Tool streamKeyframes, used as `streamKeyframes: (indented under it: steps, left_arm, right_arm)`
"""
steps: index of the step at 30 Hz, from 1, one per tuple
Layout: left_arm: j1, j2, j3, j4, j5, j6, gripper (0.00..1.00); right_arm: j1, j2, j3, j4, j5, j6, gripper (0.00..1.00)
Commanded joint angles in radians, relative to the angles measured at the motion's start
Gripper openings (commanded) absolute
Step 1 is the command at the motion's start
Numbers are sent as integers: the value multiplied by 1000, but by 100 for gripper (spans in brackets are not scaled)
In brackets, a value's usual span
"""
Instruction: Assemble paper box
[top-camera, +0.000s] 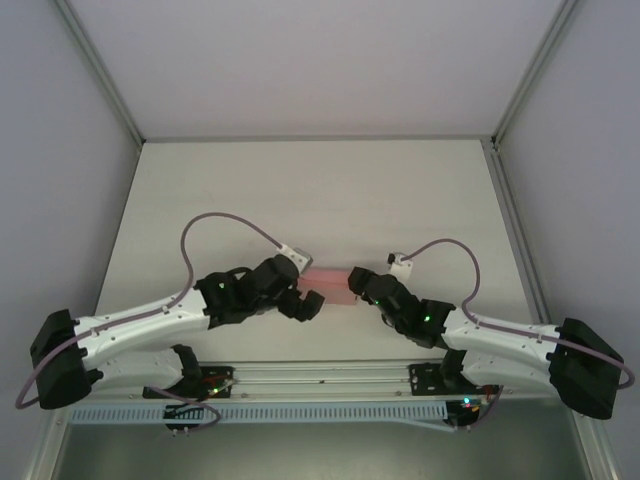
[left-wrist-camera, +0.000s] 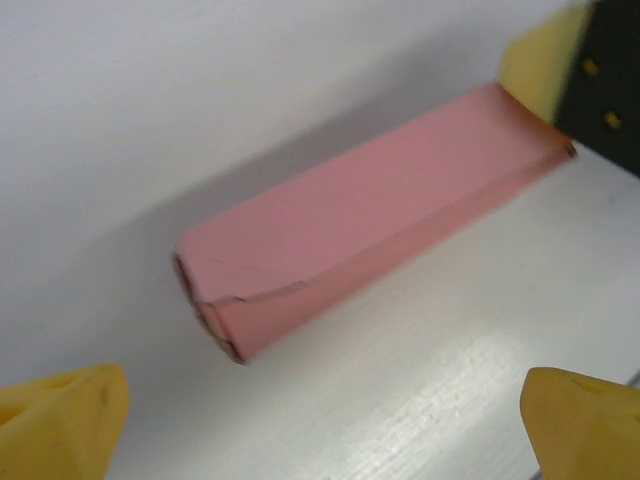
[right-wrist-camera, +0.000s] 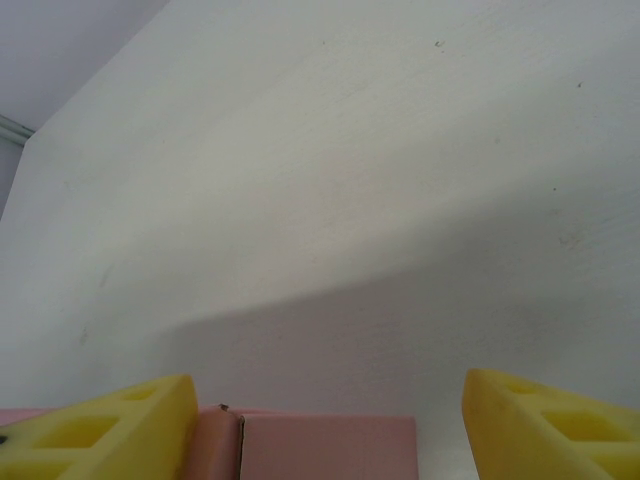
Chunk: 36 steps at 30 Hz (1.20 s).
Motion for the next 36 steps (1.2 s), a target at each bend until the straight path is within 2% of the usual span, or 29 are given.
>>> streamKeyframes:
  steps: [1, 4, 6, 10, 15, 20, 24, 27, 30, 33, 34, 36]
  left_arm:
    - [143, -2, -6, 44, 85, -79, 100]
    - [277, 28, -41, 131, 223, -92, 100]
    - [319, 51, -56, 172, 281, -90, 100]
    - [333, 87, -84, 199, 349, -63, 99]
    - [359, 70, -201, 225, 354, -97, 84]
    - [386, 50, -341, 376, 457, -148, 73]
    - [405, 22, -441, 530, 540, -153, 48]
    - [422, -4, -522, 655, 605, -153, 40]
    - [441, -12, -583, 758, 661, -166, 24]
    - [444, -10, -596, 785, 695, -148, 15]
    - [443, -9, -603, 797, 695, -150, 4]
    - [444, 3, -624, 830, 695, -150, 0]
  right_arm:
    - [-4, 27, -51, -87, -21, -3, 70]
    - [-4, 32, -51, -87, -19, -10, 70]
    - [-4, 36, -48, -93, -19, -14, 70]
    - [-4, 31, -51, -105, -3, -8, 70]
    - [-4, 19, -72, -94, 11, 0, 70]
    - [-7, 19, -105, -43, 2, -43, 69]
    - [-15, 28, -150, 51, -24, -118, 68]
    - [-25, 36, -195, 146, -61, -191, 66]
    - [-41, 39, -218, 180, -78, -220, 63]
    - [-52, 38, -227, 201, -95, -246, 59]
    - [-53, 39, -229, 207, -103, -257, 58]
    - [-53, 50, -232, 222, -112, -278, 57]
